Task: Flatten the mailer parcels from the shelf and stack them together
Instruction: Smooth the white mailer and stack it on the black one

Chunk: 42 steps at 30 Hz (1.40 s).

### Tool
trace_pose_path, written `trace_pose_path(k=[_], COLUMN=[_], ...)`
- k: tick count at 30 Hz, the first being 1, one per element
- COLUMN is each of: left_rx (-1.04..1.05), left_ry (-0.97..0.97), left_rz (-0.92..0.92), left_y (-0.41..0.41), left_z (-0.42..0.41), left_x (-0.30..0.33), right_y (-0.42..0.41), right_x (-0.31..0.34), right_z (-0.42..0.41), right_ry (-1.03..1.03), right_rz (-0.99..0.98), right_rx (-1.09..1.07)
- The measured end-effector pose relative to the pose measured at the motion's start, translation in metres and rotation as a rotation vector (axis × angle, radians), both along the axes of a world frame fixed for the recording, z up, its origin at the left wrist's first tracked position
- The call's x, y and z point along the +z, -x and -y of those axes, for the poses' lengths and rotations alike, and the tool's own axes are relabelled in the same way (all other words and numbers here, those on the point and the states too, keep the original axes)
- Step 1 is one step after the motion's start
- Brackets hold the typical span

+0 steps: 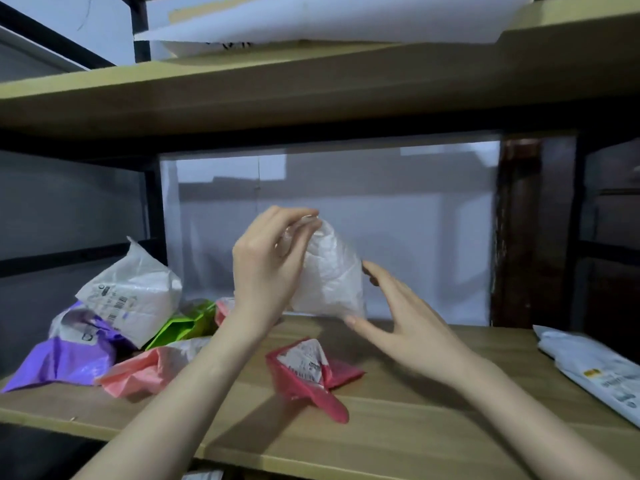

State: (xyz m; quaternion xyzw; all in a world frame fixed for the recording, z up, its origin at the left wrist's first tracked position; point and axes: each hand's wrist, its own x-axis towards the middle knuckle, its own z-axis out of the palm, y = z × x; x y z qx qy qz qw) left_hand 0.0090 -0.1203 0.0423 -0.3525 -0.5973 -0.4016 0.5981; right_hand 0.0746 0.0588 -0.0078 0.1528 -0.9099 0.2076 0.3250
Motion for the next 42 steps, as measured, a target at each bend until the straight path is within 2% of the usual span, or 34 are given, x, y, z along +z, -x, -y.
trace_pose_path(k=[3,6,13,18,24,26,28,31,34,36,38,42], left_rx=[-0.133,-0.297,-0.678,-0.631,-0.482,-0.430,-0.295,-0.178,-0.060,-0.029,-0.064,-0.060], left_ry=[-0.063,-0.096,0.022,0.198,0.706,0.876,1.044,1.105,1.166,1.181,1.169,1.228], left_rz=[0.102,0.290,0.698,0.717,0.853,0.798,0.663,0.562,0.472,0.459,0.489,0.671], left_y=[-0.010,-0.014,-0.015,-0.012,-0.023,-0.025,-0.023,-0.023,-0.028,-0.032,-0.035,-0.021], left_z=[-0.024,-0.044,-0.072,-0.085,-0.111,-0.118,-0.121,-0.118,-0.112,-0.109,-0.107,-0.093], left_x=[0.004,0.002,-0.013,-0.032,-0.052,-0.060,-0.068,-0.074,-0.084,-0.090,-0.092,-0.104], right_y=[-0.009,-0.020,-0.047,-0.078,-0.106,-0.112,-0.118,-0.122,-0.112,-0.100,-0.086,-0.061], right_x=[-0.001,0.000,-0.002,-0.023,-0.035,-0.036,-0.033,-0.021,-0.009,-0.006,-0.012,-0.044], right_z=[-0.010,-0.023,-0.079,-0.106,-0.122,-0.127,-0.132,-0.130,-0.113,-0.095,-0.079,-0.071], right_ry=[0.156,0.348,0.306,0.055,-0.099,-0.131,-0.145,-0.004,0.246,0.216,0.112,-0.070], right_rz=[-0.001,-0.014,-0.148,0.037,0.194,0.300,0.391,0.390,0.147,0.145,0.275,0.442], right_rx=[0.002,0.005,-0.265,-0.152,-0.122,-0.134,-0.150,-0.220,-0.254,-0.247,-0.213,-0.191])
